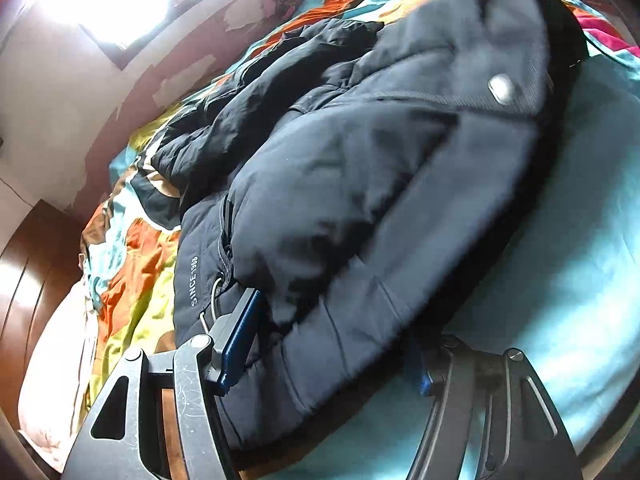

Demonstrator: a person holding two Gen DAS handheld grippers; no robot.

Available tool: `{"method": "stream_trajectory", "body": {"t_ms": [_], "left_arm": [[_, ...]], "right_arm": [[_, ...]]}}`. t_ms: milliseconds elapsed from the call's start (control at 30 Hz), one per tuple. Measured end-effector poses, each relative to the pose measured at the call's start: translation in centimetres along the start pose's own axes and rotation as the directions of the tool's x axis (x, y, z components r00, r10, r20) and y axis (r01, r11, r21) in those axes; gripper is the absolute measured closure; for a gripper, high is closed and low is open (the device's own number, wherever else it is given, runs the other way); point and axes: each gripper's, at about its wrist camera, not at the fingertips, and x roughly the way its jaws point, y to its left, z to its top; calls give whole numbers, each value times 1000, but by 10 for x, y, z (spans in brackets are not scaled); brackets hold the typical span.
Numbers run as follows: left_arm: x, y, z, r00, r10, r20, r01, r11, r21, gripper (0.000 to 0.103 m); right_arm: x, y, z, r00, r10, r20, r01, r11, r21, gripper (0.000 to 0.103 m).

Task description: Fold large clothes

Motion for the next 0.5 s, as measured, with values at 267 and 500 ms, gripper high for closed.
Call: {"method": "stream_trajectory", "body": {"t_ms": [267,500], "left_arm": [[5,9,2,998,55,-18,-55,998,-38,89],[-7,25,12,997,74,3,-74,992,-105,99]], "right_arm": [[17,16,-45,995,59,-84,-64,996,-56,46],[50,44,-59,991,-87,-99,70,984,-162,45]]}}
